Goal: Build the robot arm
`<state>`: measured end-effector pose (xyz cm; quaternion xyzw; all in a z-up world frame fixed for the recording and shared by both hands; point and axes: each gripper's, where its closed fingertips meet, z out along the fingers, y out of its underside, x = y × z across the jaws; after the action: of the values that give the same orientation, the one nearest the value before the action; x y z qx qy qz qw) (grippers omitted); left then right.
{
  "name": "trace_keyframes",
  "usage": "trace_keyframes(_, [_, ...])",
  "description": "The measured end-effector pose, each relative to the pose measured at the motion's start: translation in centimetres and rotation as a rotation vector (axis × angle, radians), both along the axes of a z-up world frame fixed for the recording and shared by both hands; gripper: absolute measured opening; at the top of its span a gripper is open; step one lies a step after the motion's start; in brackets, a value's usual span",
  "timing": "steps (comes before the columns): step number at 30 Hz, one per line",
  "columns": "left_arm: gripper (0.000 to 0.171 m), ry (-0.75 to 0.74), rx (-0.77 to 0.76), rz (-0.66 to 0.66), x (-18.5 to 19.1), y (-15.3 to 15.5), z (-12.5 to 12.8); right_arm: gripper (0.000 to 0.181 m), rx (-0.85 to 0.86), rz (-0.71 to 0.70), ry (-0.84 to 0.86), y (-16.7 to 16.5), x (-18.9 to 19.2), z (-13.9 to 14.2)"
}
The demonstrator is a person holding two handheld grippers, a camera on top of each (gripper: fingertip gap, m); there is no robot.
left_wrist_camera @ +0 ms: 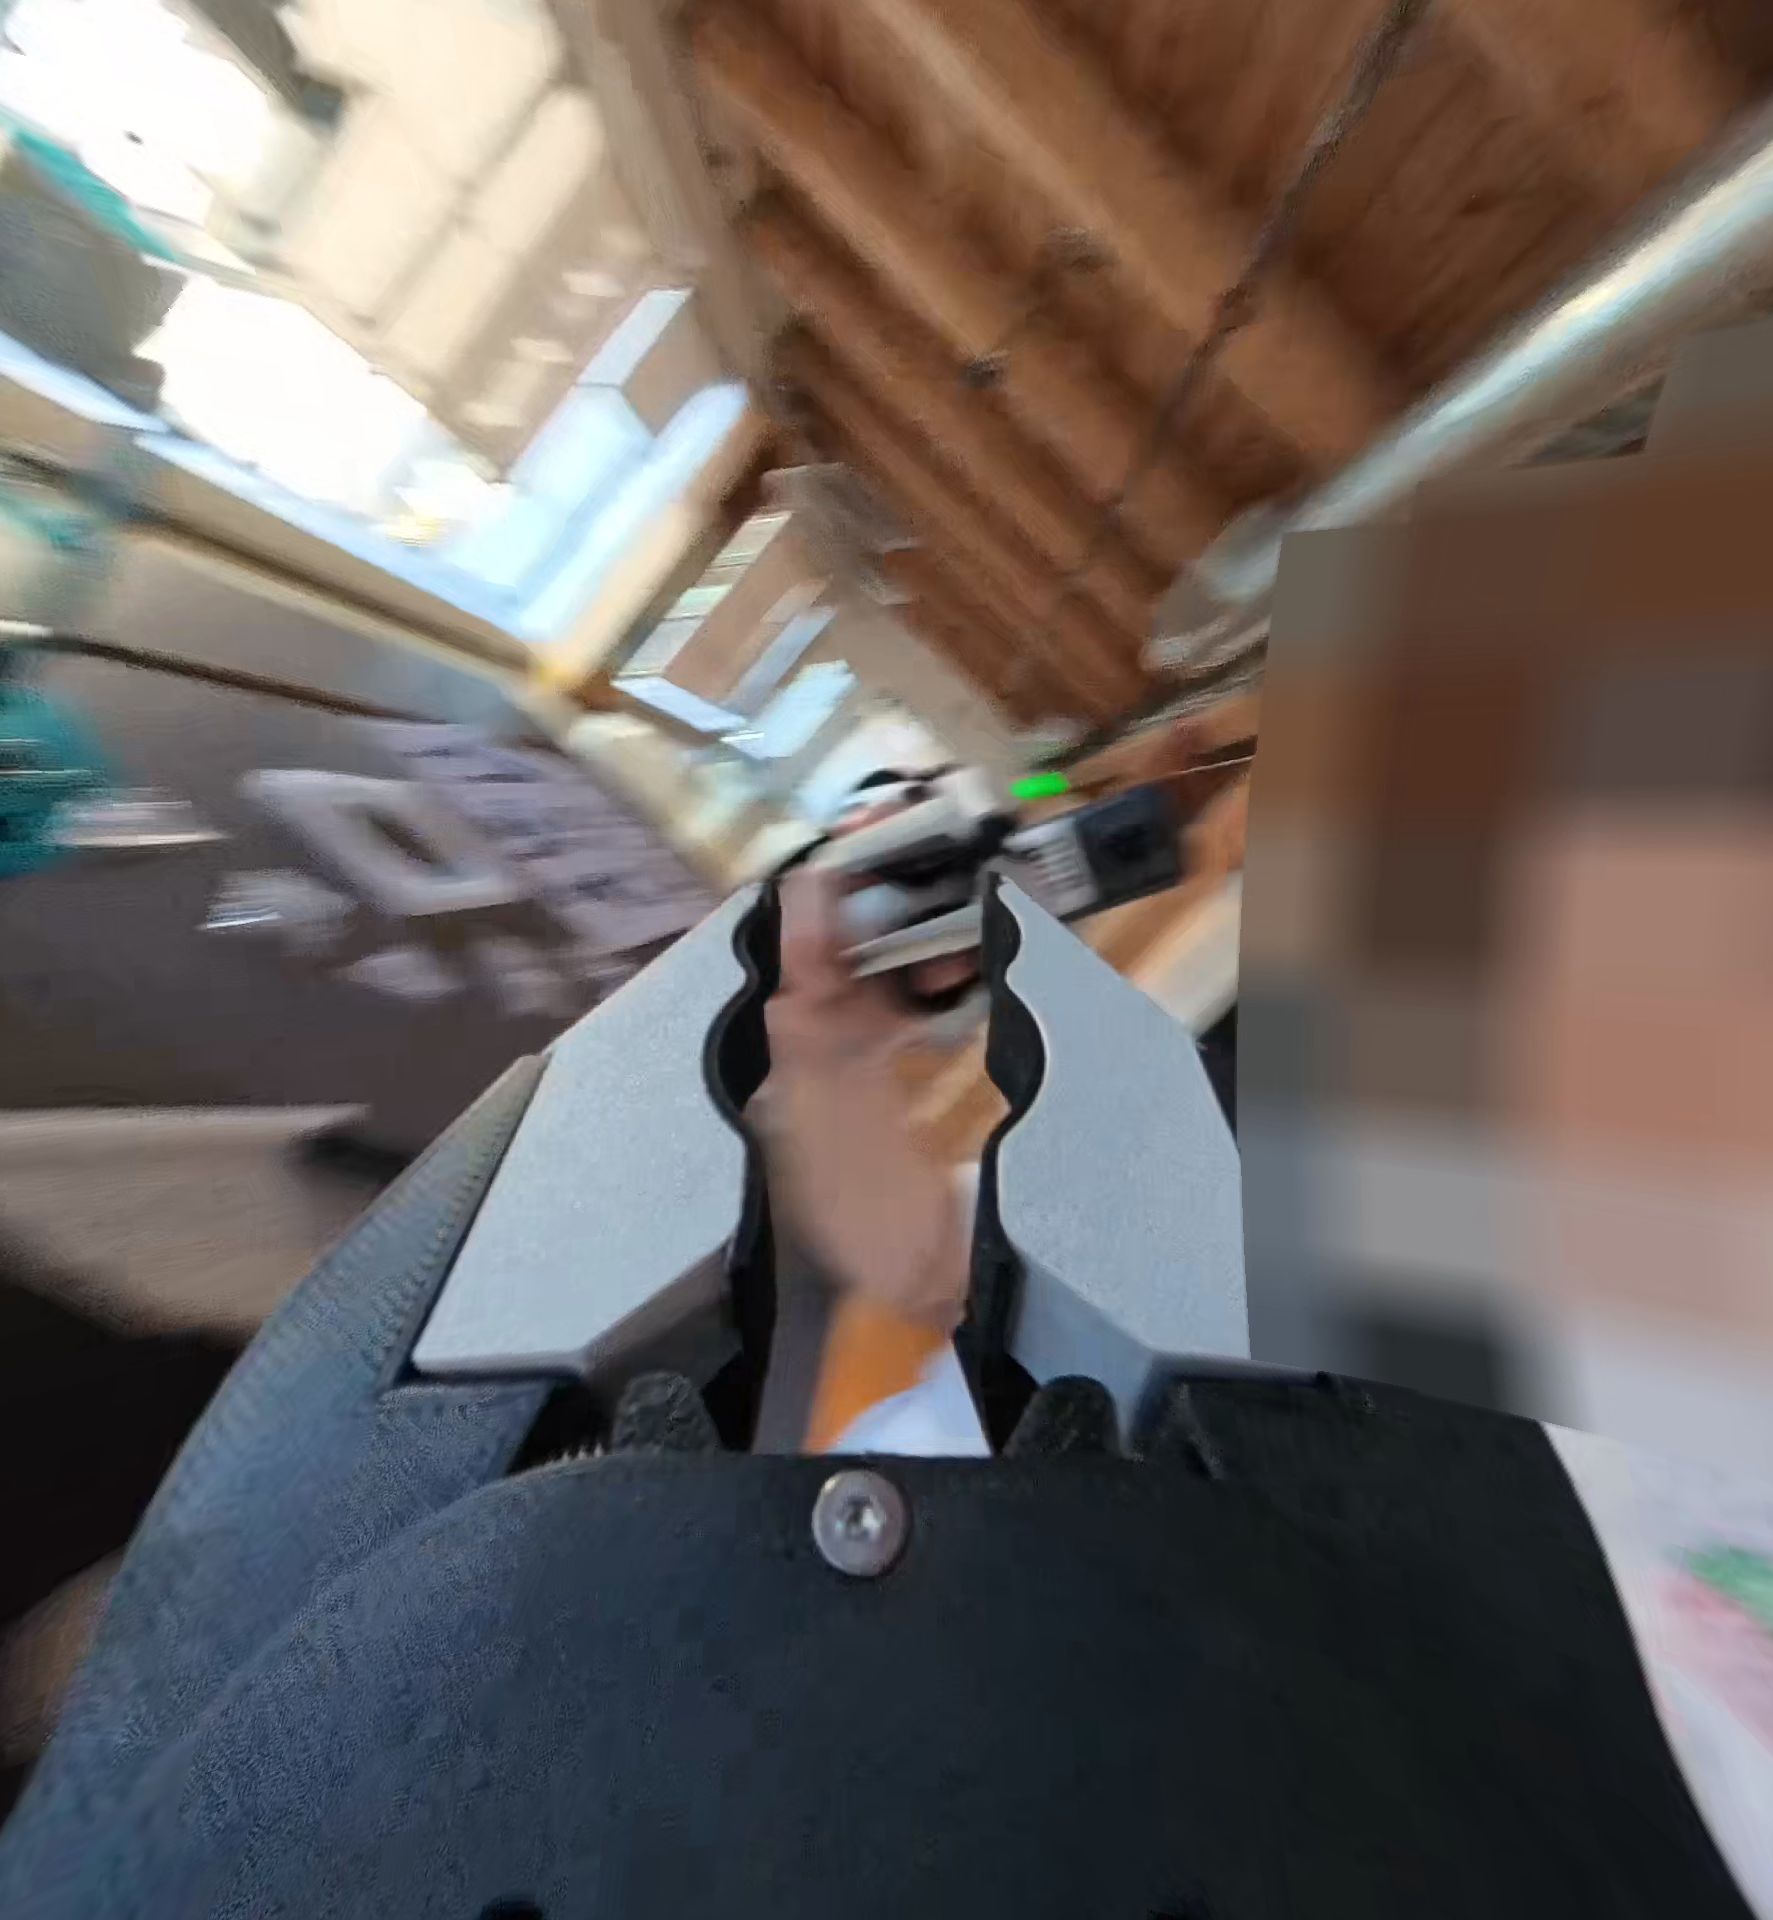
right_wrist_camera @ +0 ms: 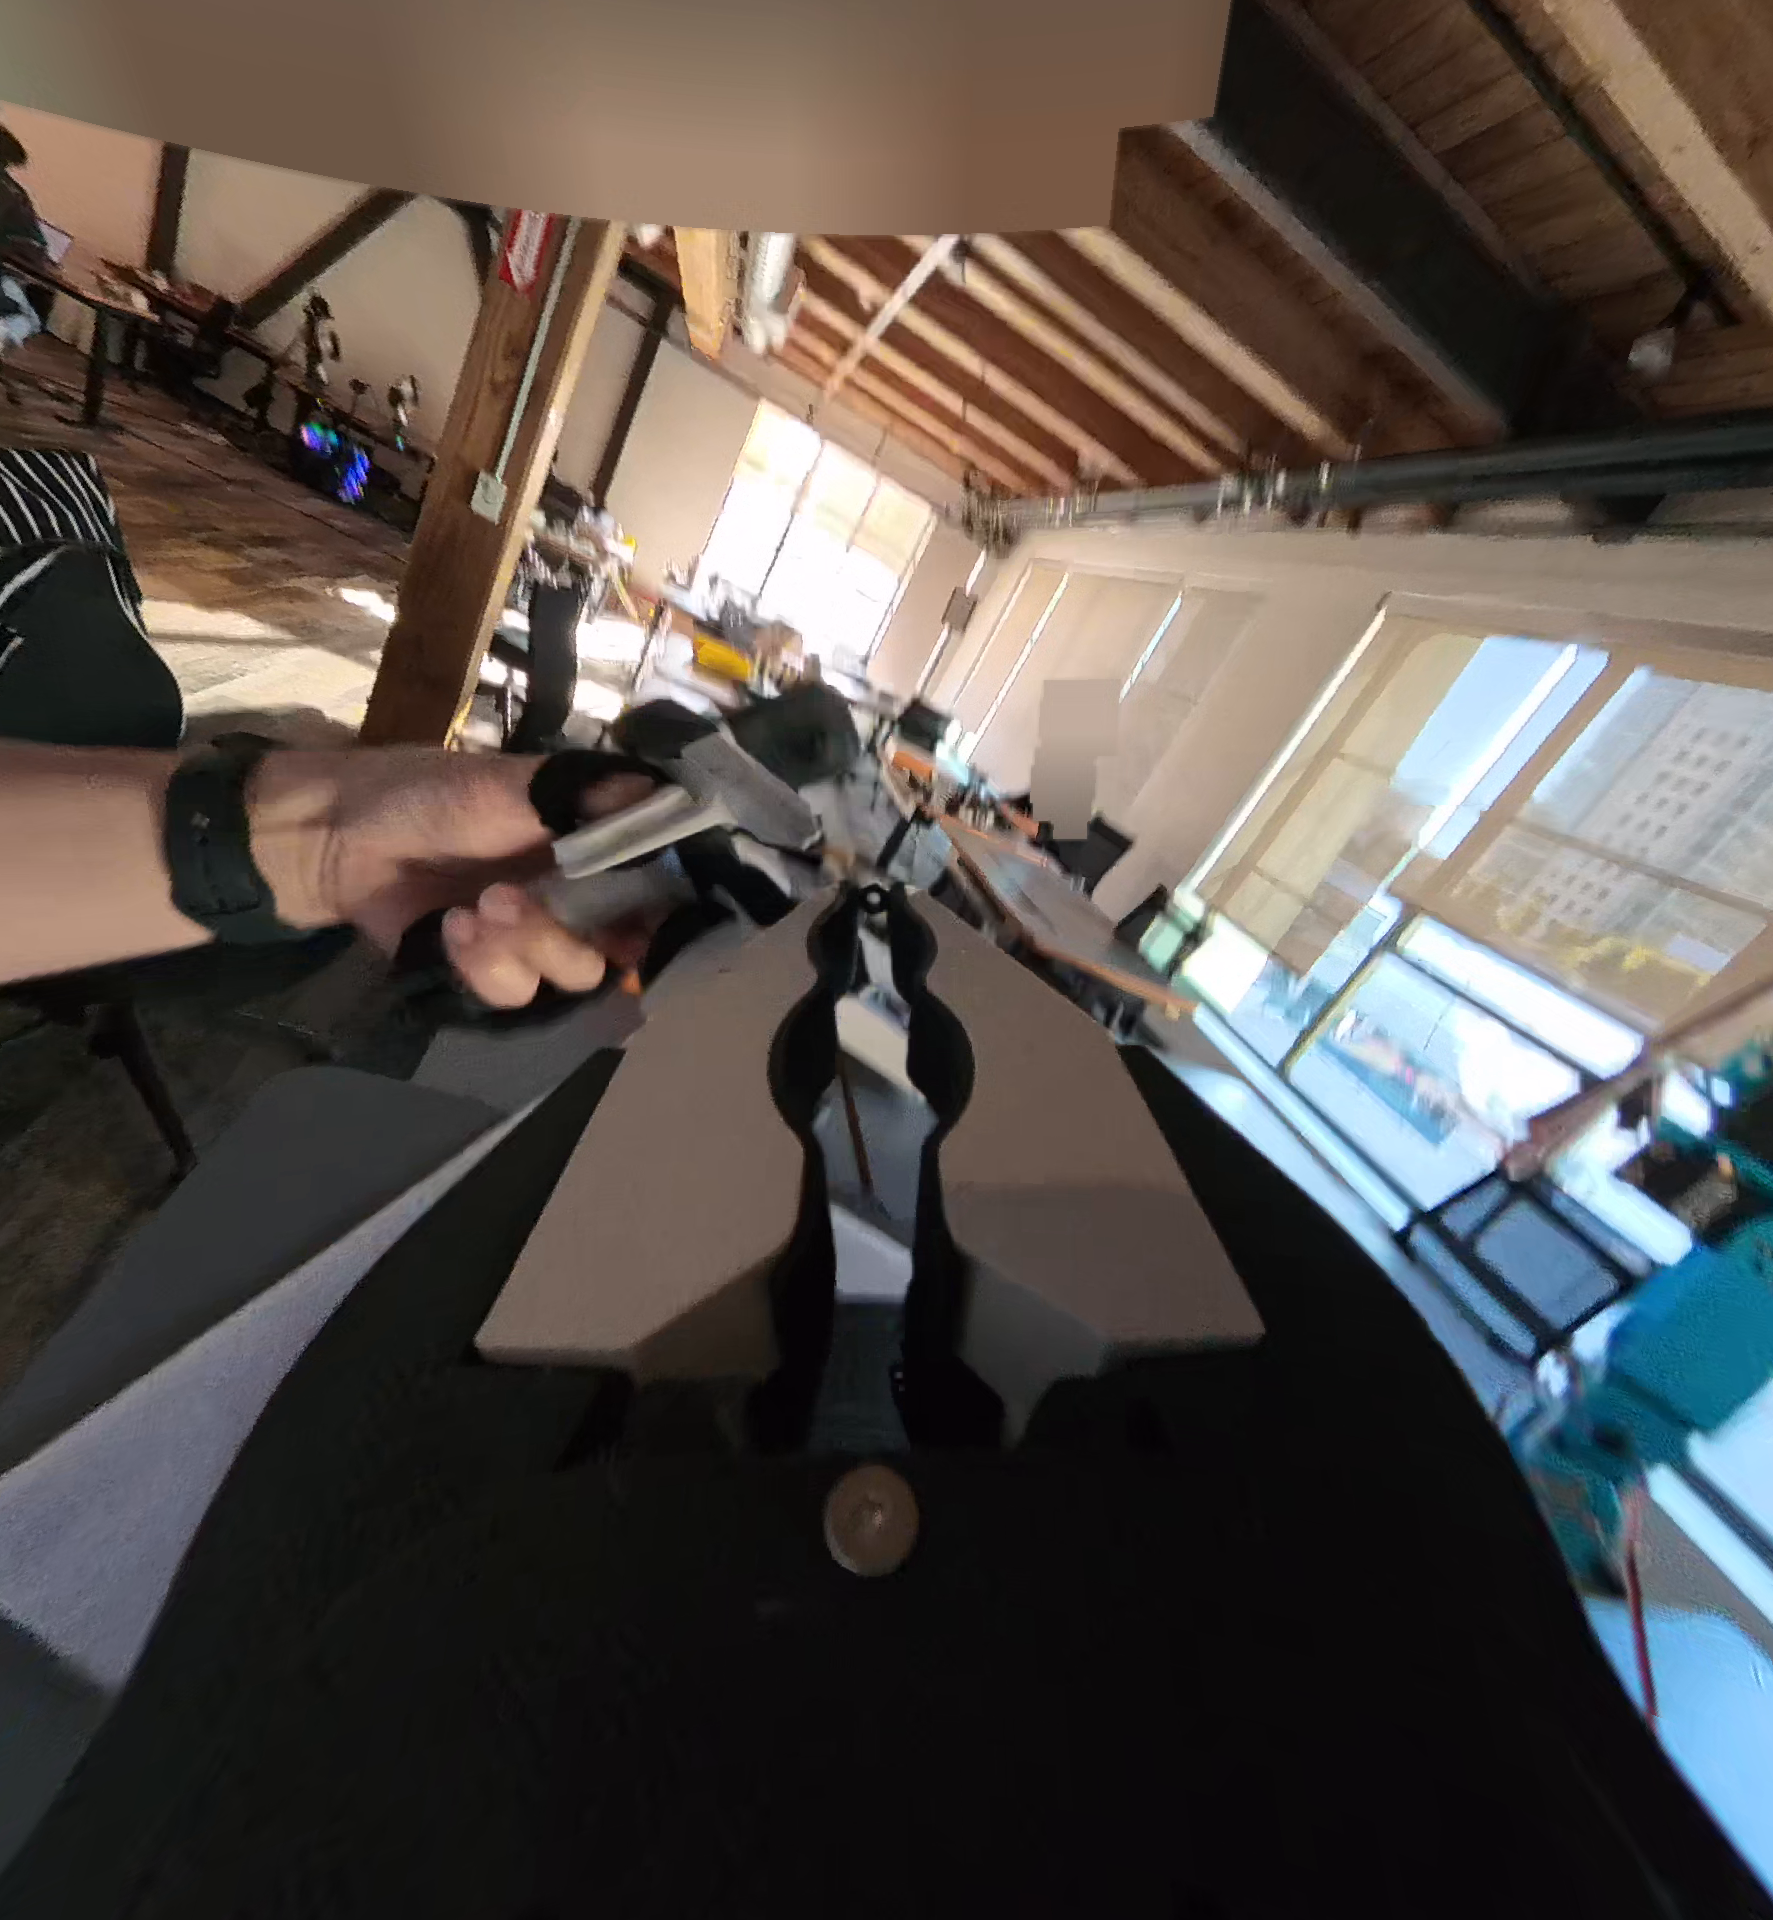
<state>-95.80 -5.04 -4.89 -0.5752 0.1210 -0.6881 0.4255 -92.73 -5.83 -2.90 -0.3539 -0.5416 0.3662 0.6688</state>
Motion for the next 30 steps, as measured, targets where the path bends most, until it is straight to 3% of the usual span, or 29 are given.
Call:
trace_keyframes(1, [0.037,0.152,0.005,0.109,-1.3,1.1,-2.1,0.003,-0.034,-0.021,-0.057,0.7,0.6,-0.9])
trace_keyframes(3, [0.044,0.541,-0.027,0.343,-5.3,3.8,-7.9,0.003,-0.128,-0.055,-0.230,2.1,1.8,-4.3])
trace_keyframes(5, [0.052,0.815,-0.133,0.411,-8.1,4.8,-13.3,0.003,-0.240,-0.081,-0.431,3.1,2.8,-9.0])
trace_keyframes(9, [0.058,1.057,-0.325,0.323,-8.1,4.8,-21.0,0.004,-0.367,-0.147,-0.748,4.5,3.3,-17.5])
trace_keyframes(12, [0.054,1.213,-0.390,0.328,-9.1,5.2,-24.1,0.004,-0.402,-0.175,-0.886,5.2,2.8,-21.5])
trace_keyframes(14, [0.047,1.167,-0.428,0.309,-9.6,5.6,-24.3,0.004,-0.416,-0.186,-0.930,5.4,2.6,-23.2])
trace_keyframes(16, [0.057,1.054,-0.491,0.261,-10.1,6.0,-23.6,0.004,-0.430,-0.190,-0.947,5.4,2.5,-24.1])
trace_keyframes(22, [0.034,0.796,-0.642,0.014,-10.3,5.0,-22.9,0.004,-0.432,-0.198,-0.983,5.2,3.3,-25.2])
trace_keyframes(30, [0.028,0.700,-0.664,-0.034,-9.8,2.5,-23.6,0.004,-0.454,-0.185,-1.008,4.9,2.9,-26.1])
